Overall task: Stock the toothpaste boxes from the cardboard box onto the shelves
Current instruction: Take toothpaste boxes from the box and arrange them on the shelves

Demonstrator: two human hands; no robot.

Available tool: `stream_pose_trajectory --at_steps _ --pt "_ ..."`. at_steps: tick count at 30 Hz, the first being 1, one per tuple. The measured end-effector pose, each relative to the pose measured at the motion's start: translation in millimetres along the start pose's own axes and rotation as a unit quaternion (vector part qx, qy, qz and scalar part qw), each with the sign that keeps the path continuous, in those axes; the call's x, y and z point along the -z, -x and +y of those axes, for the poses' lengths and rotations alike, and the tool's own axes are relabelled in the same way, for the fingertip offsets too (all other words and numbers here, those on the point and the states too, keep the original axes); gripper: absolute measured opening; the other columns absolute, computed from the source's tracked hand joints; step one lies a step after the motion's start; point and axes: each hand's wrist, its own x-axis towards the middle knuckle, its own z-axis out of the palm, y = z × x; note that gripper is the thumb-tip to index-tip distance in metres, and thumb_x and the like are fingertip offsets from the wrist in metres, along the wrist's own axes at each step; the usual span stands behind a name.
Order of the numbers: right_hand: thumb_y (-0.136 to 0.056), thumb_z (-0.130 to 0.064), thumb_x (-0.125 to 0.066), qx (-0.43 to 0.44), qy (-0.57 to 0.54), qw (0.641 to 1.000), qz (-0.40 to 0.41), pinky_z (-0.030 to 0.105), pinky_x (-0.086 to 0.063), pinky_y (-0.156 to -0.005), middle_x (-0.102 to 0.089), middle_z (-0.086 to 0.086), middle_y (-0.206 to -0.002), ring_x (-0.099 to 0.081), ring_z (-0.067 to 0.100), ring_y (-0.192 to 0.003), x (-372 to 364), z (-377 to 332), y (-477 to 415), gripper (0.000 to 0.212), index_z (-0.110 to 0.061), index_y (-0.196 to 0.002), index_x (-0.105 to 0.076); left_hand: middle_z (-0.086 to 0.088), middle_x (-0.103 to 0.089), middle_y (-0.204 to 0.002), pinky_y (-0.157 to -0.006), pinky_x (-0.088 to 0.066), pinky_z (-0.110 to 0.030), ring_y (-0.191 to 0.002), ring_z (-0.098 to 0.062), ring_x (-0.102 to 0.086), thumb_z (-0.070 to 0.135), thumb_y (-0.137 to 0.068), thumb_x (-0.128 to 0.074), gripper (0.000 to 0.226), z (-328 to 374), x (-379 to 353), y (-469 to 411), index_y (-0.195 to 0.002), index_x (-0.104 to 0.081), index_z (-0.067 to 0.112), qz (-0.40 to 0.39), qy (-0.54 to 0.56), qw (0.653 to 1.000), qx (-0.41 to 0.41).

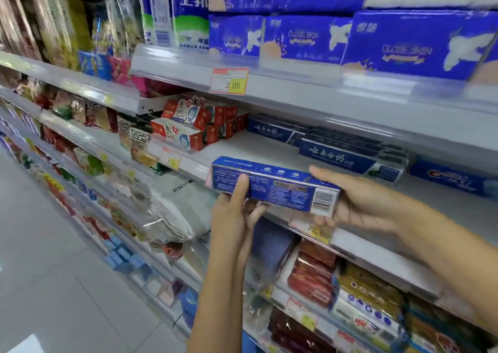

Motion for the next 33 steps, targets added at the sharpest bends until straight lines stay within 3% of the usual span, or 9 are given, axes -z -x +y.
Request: stream_pose_trajectory --at_steps 4,10,15,18,20,27,31,32,33 --pt "-0.087 -0.042 -0.048 -0.004 -0.144 0.989 0.027 0.022 -0.051 -0.043 -0.071 0.020 -0.089 -0.063 0.022 -0.050 -5 1 -16 0.045 -0.005 -0.113 -0.055 -0.012 -0.072 -0.102 -0.081 -0.058 -0.036 -0.095 -0.024 -0.068 0.024 -0.089 -0.057 0.036 8 10 -23 -0.119 -0.056 0.004 0.003 -0.016 0.999 0.034" --pt "-0.091 -0.041 -0.046 0.015 -0.192 0.979 0.061 0.024 -0.056 -0.046 -0.071 0.021 -0.094 -0.066 0.023 -0.057 -24 0 -31 0.049 -0.004 -0.122 -0.052 -0.011 -0.074 -0.095 -0.079 -0.059 -0.034 -0.090 -0.020 -0.071 0.018 -0.094 -0.053 0.018 31 24 -44 -0.109 -0.057 0.008 -0.039 -0.023 0.996 0.072" --pt "-0.073 -0.035 -0.072 0.063 -0.127 0.987 0.073 0.026 -0.058 -0.059 -0.067 0.022 -0.110 -0.064 0.026 -0.074 -28 2 -38 0.059 -0.004 -0.120 -0.056 -0.008 -0.075 -0.092 -0.077 -0.059 -0.031 -0.087 -0.018 -0.072 0.021 -0.094 -0.054 0.021 45 31 -58 -0.109 -0.059 0.007 -0.053 -0.035 0.993 0.103" --pt "-0.076 -0.014 -0.074 0.119 0.067 0.977 0.162 0.023 -0.057 -0.072 -0.067 0.009 -0.112 -0.067 0.018 -0.084 -31 -2 -37 0.039 -0.013 -0.114 -0.063 -0.004 -0.075 -0.076 -0.072 -0.060 -0.030 -0.075 -0.014 -0.072 0.032 -0.089 -0.058 0.024 57 30 -69 -0.096 -0.061 0.010 -0.046 -0.042 0.990 0.127" --pt "-0.076 -0.007 -0.074 0.135 0.184 0.957 0.178 0.022 -0.054 -0.082 -0.062 0.000 -0.120 -0.066 0.014 -0.098 -34 -4 -37 0.043 -0.021 -0.115 -0.061 -0.003 -0.074 -0.074 -0.065 -0.060 -0.029 -0.069 -0.012 -0.072 0.032 -0.087 -0.063 0.021 62 29 -78 -0.092 -0.061 0.012 -0.025 -0.042 0.990 0.135" --pt "-0.067 -0.033 -0.069 0.112 0.078 0.973 0.186 0.023 -0.051 -0.085 -0.071 0.004 -0.106 -0.065 0.012 -0.091 -42 -11 -63 0.048 -0.014 -0.111 -0.064 0.001 -0.071 -0.071 -0.062 -0.058 -0.023 -0.068 -0.008 -0.068 0.014 -0.090 -0.062 0.001 65 12 -106 -0.089 -0.061 0.014 -0.024 -0.033 0.992 0.123" --pt "-0.070 -0.037 -0.074 0.056 0.242 0.949 0.195 0.022 -0.049 -0.080 -0.074 0.002 -0.099 -0.066 0.010 -0.082 -41 -20 -71 0.040 -0.014 -0.102 -0.070 -0.007 -0.069 -0.099 -0.070 -0.054 -0.022 -0.082 -0.013 -0.066 0.023 -0.092 -0.060 0.028 65 6 -118 -0.111 -0.059 0.003 -0.089 -0.214 0.973 0.021" --pt "-0.074 -0.037 -0.074 0.061 0.282 0.928 0.234 0.025 -0.048 -0.081 -0.073 0.001 -0.100 -0.066 0.011 -0.084 -37 -24 -73 0.038 -0.015 -0.104 -0.070 -0.006 -0.067 -0.104 -0.074 -0.052 -0.021 -0.086 -0.013 -0.064 0.031 -0.092 -0.059 0.038 66 8 -123 -0.117 -0.056 0.002 -0.094 -0.330 0.939 -0.031" --pt "-0.078 -0.035 -0.074 0.066 0.312 0.906 0.278 0.026 -0.048 -0.080 -0.071 0.000 -0.101 -0.065 0.013 -0.086 -32 -29 -76 0.037 -0.015 -0.109 -0.068 -0.007 -0.065 -0.110 -0.079 -0.050 -0.023 -0.093 -0.016 -0.062 0.038 -0.092 -0.057 0.049 67 13 -128 -0.123 -0.051 0.001 -0.087 -0.464 0.877 -0.091"
